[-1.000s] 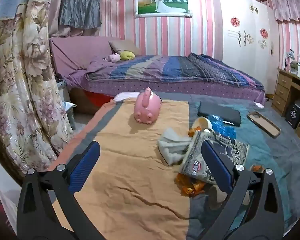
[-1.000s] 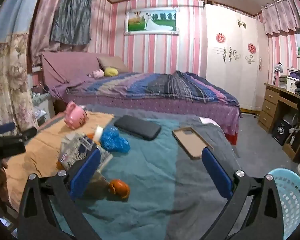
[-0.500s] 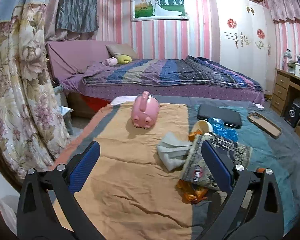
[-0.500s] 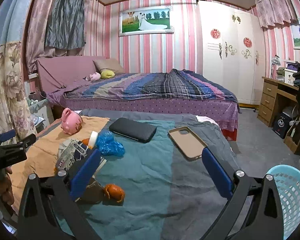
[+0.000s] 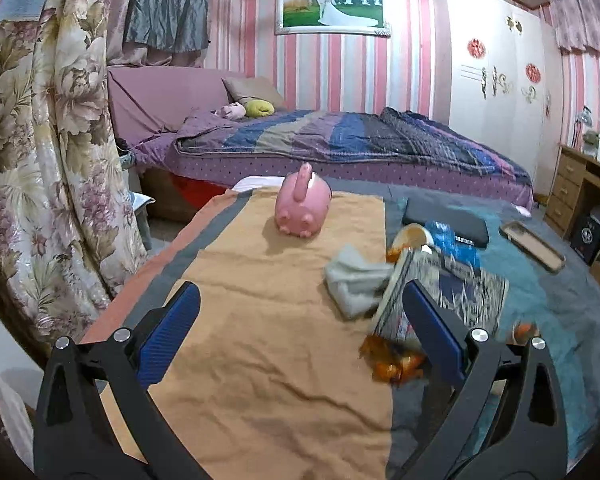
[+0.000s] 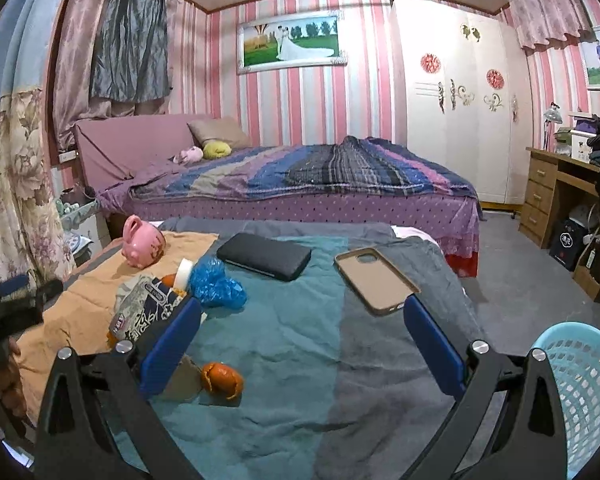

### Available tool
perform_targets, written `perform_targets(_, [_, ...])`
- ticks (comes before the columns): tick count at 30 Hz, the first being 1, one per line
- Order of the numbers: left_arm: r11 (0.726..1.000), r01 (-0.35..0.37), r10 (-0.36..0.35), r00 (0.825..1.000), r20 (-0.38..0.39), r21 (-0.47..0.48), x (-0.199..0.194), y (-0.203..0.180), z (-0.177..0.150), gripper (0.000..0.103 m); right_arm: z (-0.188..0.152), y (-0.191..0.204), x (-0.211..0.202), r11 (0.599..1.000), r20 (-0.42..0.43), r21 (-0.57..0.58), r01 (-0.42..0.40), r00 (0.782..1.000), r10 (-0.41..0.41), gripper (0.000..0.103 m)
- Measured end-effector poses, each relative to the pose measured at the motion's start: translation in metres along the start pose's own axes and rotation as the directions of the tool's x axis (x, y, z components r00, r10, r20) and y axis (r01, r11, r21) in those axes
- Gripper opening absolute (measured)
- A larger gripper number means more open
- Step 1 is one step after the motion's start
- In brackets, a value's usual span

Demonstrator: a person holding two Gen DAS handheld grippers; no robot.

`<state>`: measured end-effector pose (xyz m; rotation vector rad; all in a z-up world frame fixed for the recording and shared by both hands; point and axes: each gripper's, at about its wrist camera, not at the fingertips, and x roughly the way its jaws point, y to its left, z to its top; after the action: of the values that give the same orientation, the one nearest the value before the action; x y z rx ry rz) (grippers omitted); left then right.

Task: Collect trash
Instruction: 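Move the left tool toward the grey tube beside the printed snack bag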

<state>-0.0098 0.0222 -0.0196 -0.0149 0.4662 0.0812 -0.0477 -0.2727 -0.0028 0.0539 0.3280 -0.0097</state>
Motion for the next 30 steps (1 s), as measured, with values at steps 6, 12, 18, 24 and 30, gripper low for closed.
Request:
perform_targets(6, [1.0, 0.005, -0.005, 1.0, 0.016, 0.021, -0.016, -0.005, -0.006, 0.098, -0.009, -0.003, -0.009, 0.999, -0.023, 0.037, -0.024, 0.999, 0.025, 0.099])
perform_targets(12, [1.0, 0.006, -0.006, 1.0, 0.003, 0.012, -0.018, -0.005, -0.009, 0.098, -0.014, -0.007, -0.007, 0.999, -0.037, 0.043, -0.013, 0.999, 0.014, 0.099])
perform_targets(18, [0.999, 0.023, -0.024, 1.0, 0.018, 0.042, -0.029, -0.013, -0.012, 0.098, -0.02, -0.011, -0.009, 0.999, -0.044, 0.05, 0.019, 0.999, -0.016, 0.099])
perform_targets(24, [0.998, 0.02, -0.02, 1.0, -0.005, 0.056, -0.021, -0.016, -0.019, 0.098, -0.025, -0.012, -0.007, 0.999, -0.06, 0.045, 0.023, 0.998, -0.02, 0.099])
perform_targets(30, [0.996, 0.026, -0.023, 0.999, -0.044, 0.079, -0.015, -0.013, -0.025, 0.098, -0.028, -0.001, -0.003, 1.0, -0.075, 0.008, 0.005, 0.997, -0.004, 0.099])
